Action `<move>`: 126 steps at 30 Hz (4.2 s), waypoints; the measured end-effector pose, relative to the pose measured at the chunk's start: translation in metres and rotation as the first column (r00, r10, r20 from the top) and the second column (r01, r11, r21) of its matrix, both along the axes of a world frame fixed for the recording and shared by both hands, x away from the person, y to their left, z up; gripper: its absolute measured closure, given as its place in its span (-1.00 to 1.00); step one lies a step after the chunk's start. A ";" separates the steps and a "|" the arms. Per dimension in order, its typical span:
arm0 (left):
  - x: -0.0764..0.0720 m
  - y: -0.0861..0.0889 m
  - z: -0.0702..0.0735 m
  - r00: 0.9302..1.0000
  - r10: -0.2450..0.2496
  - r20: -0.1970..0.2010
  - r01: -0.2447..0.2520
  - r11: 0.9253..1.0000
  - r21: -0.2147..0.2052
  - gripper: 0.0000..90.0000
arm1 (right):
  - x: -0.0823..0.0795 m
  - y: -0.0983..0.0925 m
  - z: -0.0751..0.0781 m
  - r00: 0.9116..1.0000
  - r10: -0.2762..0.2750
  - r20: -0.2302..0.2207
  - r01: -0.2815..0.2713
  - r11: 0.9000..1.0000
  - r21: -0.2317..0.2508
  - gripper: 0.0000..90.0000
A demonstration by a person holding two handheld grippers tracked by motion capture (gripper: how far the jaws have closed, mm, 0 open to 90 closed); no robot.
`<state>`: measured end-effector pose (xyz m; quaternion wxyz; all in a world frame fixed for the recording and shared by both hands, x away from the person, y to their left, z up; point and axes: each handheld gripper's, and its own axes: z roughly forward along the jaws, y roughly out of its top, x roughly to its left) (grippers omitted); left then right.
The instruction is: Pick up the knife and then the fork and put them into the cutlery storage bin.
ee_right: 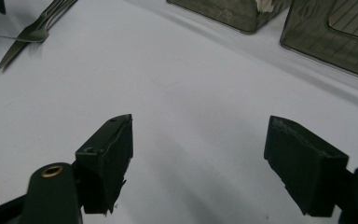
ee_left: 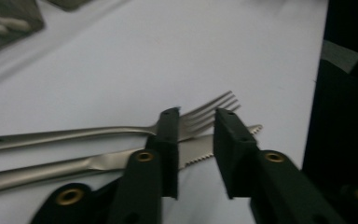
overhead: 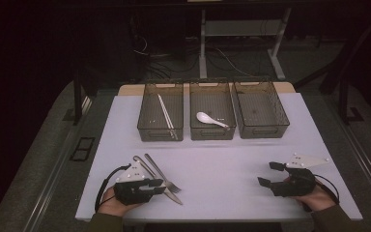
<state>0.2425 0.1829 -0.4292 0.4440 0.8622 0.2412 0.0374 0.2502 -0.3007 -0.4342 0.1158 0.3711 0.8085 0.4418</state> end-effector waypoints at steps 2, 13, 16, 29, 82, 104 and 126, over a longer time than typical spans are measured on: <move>0.001 -0.004 -0.002 1.000 -0.010 -0.010 0.010 1.000 0.020 0.73 | 0.000 0.001 0.000 1.000 -0.002 0.001 0.002 1.000 -0.003 -0.47; 0.003 -0.022 -0.009 0.995 -0.092 -0.029 0.094 0.993 0.067 0.97 | 0.000 0.001 -0.001 1.000 0.001 -0.003 -0.001 1.000 -0.008 -0.47; 0.003 -0.025 -0.011 0.995 -0.091 -0.031 0.093 0.993 0.073 0.97 | 0.000 0.001 -0.001 1.000 0.001 -0.002 -0.001 1.000 -0.011 -0.47; 0.011 -0.034 -0.015 0.997 -0.074 -0.010 0.075 0.995 0.073 0.95 | 0.000 0.002 -0.001 1.000 0.006 -0.002 -0.006 1.000 -0.013 -0.47; 0.090 -0.113 -0.001 0.993 -0.109 0.052 0.106 0.993 0.046 0.62 | 0.000 0.001 0.000 1.000 0.013 0.000 -0.013 1.000 -0.010 -0.47; 0.106 -0.045 -0.008 0.997 -0.068 0.038 0.064 0.993 0.096 0.42 | 0.000 0.002 -0.001 1.000 0.025 0.002 -0.025 0.999 -0.022 -0.47; 0.109 -0.060 -0.020 0.986 -0.154 0.062 0.142 0.976 0.167 0.82 | 0.001 0.002 0.000 1.000 0.023 -0.016 -0.023 1.000 -0.001 -0.46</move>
